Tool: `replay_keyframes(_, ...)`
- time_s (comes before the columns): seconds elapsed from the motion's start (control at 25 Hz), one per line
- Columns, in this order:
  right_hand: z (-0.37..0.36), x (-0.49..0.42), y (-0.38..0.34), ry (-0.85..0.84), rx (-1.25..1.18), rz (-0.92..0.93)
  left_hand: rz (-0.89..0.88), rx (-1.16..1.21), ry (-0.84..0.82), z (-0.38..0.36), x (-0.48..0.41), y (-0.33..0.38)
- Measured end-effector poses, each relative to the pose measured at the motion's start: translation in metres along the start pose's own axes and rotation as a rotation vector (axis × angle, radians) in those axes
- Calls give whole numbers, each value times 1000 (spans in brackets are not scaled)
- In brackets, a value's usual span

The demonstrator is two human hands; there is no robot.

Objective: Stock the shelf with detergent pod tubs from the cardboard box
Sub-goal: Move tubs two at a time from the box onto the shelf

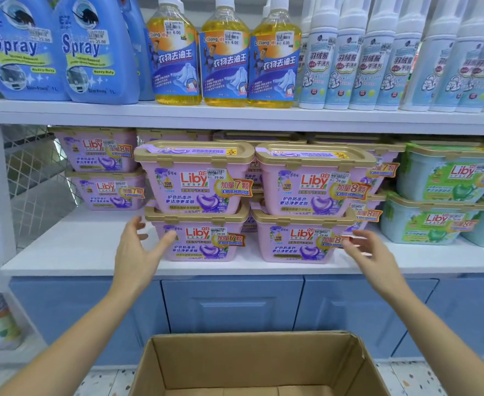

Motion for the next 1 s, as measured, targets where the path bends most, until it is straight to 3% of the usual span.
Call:
replay_keyframes(0.16,-42,-6,9,-109,285,32,92,-276,-113,-21,2,-33)
replay_keyframes(0.32,-53,-18,8,-52,276,-29,-6,-435,-130,-32,-7,-37)
replay_keyframes(0.64,-54,-22,7,25,208,16,-230,-449,6,-30,-13,-30)
replay_keyframes(1.0,-95,-8,-36,10,197,67,-222,-427,31,23,-31,-49)
Point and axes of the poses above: each hand's wrist, its own x-axis away from the middle knuckle, its own z-axis out of the back of the hand, y = z × x, the point moved 9 cm from there along -x, towards the middle knuckle, and after that the axes turned 9 degrees about x, right-handed, at the moved point
